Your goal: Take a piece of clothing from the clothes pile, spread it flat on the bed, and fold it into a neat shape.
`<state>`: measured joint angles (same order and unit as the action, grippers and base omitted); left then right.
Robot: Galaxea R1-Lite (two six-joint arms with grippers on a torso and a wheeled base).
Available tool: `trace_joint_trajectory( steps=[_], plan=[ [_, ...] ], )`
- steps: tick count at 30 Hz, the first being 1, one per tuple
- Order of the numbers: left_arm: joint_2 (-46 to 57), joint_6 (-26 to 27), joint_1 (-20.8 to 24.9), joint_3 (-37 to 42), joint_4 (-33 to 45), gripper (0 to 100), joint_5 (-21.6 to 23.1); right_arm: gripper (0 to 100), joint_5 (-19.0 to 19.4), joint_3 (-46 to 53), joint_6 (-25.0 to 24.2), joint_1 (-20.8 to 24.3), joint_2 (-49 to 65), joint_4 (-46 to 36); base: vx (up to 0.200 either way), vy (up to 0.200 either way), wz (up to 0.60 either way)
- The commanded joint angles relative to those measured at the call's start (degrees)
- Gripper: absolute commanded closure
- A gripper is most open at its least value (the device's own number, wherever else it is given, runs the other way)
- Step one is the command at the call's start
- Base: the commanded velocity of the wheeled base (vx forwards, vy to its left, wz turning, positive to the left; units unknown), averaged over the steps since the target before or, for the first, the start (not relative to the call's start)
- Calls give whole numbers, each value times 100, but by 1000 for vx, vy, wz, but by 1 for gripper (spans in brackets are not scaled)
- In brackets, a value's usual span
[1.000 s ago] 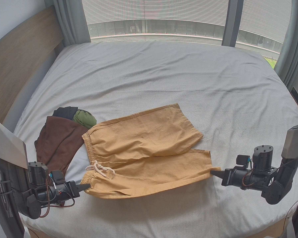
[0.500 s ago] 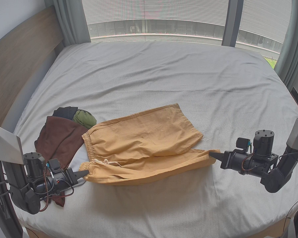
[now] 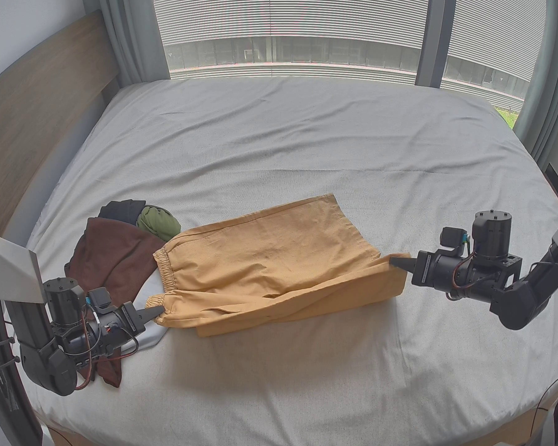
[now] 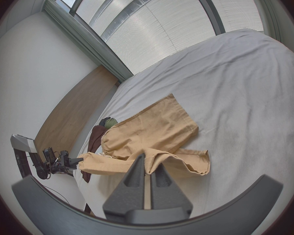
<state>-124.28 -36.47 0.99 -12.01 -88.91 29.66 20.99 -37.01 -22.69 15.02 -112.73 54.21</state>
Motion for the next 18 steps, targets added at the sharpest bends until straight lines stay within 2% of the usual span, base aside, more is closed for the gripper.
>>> trace_joint_trajectory(
  steps=[1, 10, 18],
  plan=[
    [9, -106, -2, -126, -4, 100, -30, 100, 1, -368, 1, -8, 181, -192, 0, 0, 0],
    [115, -545, -37, -460, -4, 100, -233, 100, 1, -1045, 1, -17, 154, -675, 0, 0, 0],
    [88, -668, -28, -636, -4, 100, -400, 100, -7, -1739, 1, 27, 119, -1150, 0, 0, 0]
  ],
)
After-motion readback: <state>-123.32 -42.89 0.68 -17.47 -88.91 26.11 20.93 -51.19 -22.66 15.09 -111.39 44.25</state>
